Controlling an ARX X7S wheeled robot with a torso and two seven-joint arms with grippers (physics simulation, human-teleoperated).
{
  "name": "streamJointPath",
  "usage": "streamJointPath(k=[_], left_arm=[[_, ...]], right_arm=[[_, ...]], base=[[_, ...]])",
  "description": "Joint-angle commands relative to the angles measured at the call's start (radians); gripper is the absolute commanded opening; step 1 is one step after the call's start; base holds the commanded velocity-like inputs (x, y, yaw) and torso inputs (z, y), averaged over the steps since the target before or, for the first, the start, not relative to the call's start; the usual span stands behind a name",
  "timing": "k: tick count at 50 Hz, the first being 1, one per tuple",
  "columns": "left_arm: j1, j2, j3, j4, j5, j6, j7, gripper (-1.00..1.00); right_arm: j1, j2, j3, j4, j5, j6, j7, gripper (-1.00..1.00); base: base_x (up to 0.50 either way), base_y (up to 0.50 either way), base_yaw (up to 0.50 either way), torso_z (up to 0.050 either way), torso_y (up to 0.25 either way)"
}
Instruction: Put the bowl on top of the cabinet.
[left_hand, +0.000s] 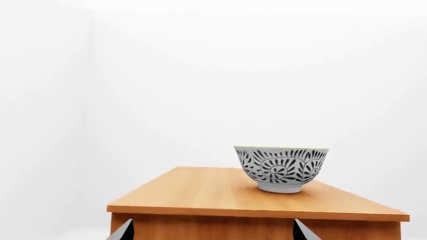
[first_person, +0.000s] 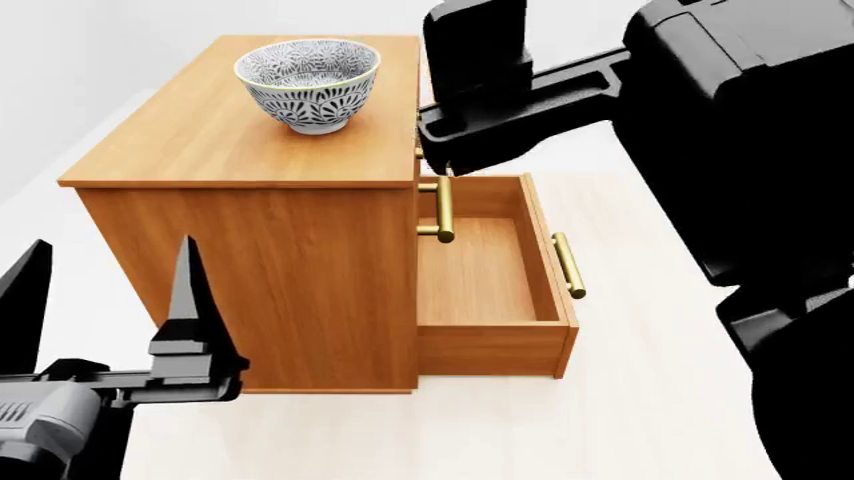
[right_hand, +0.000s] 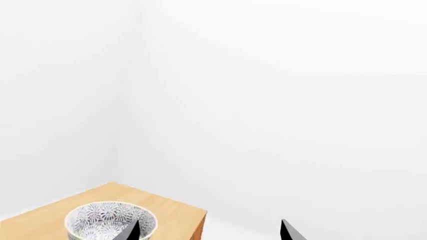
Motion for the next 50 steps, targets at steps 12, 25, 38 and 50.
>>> streamJointPath(k=[12,25,38,50], left_arm=[[-0.008,-0.010,0.005,0.004,-0.002,-0.003,-0.013,1.00],[-0.006,-0.010,0.016,-0.001,0.009,0.005,-0.013,1.00],[-0.007,-0.011,0.036,0.001,0.023,0.005,-0.016,1.00],[-0.011,-0.015,0.037,0.003,0.020,0.006,-0.022,1.00]], right_arm=[[-0.218,0.121,-0.014,-0.297,-0.166,-0.085,0.209,1.00],[-0.733,-0.101,0.919,-0.299,0.072,0.517,0.274,1.00],[-0.882,-0.269,1.389,-0.299,0.236,0.862,0.274,1.00],[-0.977,-0.338,1.716,-0.299,0.406,1.091,0.274,1.00]], base=[[0.00,0.00,0.00,0.000,0.000],[0.00,0.00,0.00,0.000,0.000],[0.00,0.00,0.00,0.000,0.000],[0.00,0.00,0.00,0.000,0.000]])
